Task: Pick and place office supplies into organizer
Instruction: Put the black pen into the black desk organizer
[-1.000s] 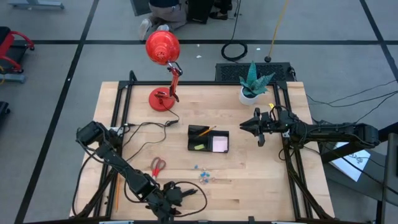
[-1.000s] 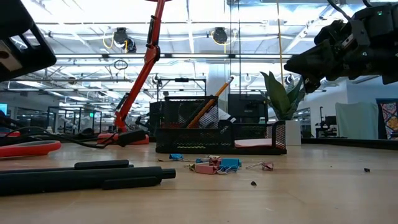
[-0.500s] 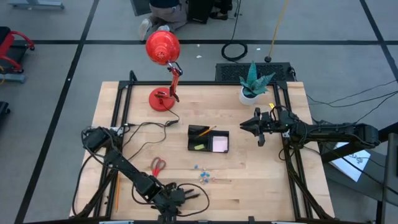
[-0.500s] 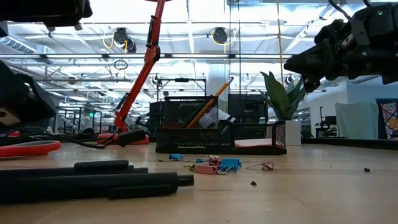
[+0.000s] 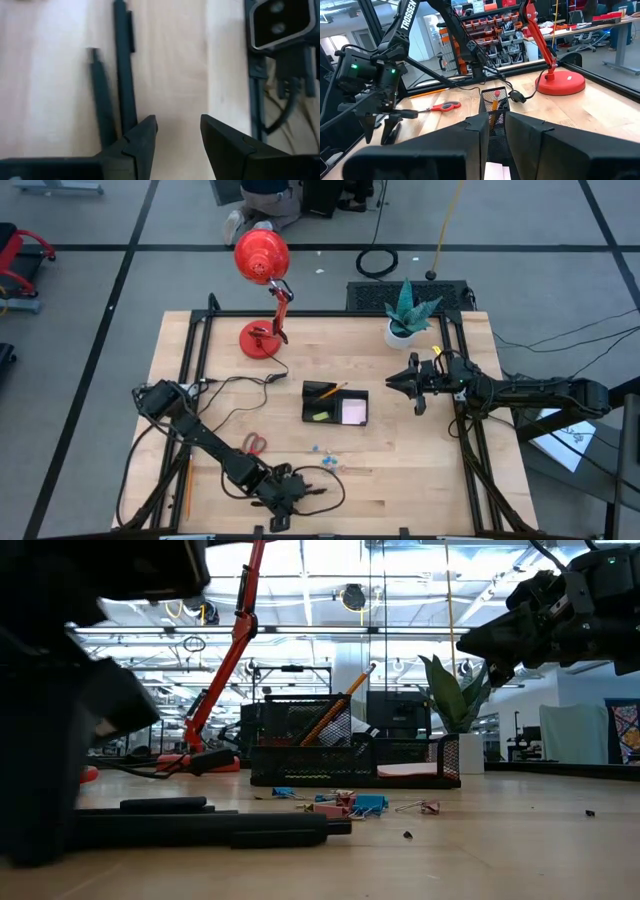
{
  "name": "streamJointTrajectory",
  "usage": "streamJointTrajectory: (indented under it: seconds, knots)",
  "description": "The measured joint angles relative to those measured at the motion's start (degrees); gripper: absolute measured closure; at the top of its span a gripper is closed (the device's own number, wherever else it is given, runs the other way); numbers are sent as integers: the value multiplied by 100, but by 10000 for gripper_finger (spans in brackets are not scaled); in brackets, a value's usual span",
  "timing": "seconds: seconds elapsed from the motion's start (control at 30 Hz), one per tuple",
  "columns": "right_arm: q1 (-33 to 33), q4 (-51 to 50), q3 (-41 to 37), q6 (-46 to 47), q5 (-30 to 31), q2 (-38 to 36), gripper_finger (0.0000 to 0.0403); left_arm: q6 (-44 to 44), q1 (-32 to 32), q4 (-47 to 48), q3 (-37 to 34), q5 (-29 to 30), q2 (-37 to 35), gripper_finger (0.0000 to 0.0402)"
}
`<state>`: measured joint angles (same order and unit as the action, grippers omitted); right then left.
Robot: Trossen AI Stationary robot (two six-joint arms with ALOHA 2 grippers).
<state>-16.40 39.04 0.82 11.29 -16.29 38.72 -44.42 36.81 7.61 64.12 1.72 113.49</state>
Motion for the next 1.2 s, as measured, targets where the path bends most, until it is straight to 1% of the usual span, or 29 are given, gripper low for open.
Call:
streamJointTrajectory:
  seconds: [0.37,0.47,0.57,0.63,0.7,0.77,0.83,1.0,1.1,1.2]
  knots:
    - [-2,-4,0,0,0,0,344,148,-269,467,-4,45,0,234]
    - [0,-4,0,0,-1,0,344,589,-283,504,-15,38,-75,234]
    - [0,-8,0,0,0,0,344,1016,-266,623,-37,3,-332,234]
    - [0,-8,0,-2,0,0,344,1022,-242,1029,-39,45,-662,234]
    - [-2,-8,0,-1,-1,0,344,980,-225,1229,179,100,-1031,234]
    - [-1,-6,0,-2,-2,-2,344,899,-149,1862,372,427,-1411,234]
    - [0,-6,0,-2,-2,-2,344,874,-97,2431,476,744,-1617,235]
    - [0,-6,0,-1,-2,-2,344,871,-131,3002,594,1346,-1916,252]
    - [0,-6,0,0,-2,-2,344,871,-262,3326,485,1309,-1790,269]
    - [0,-6,0,0,-2,-2,344,1039,-428,3096,442,1018,-1594,284]
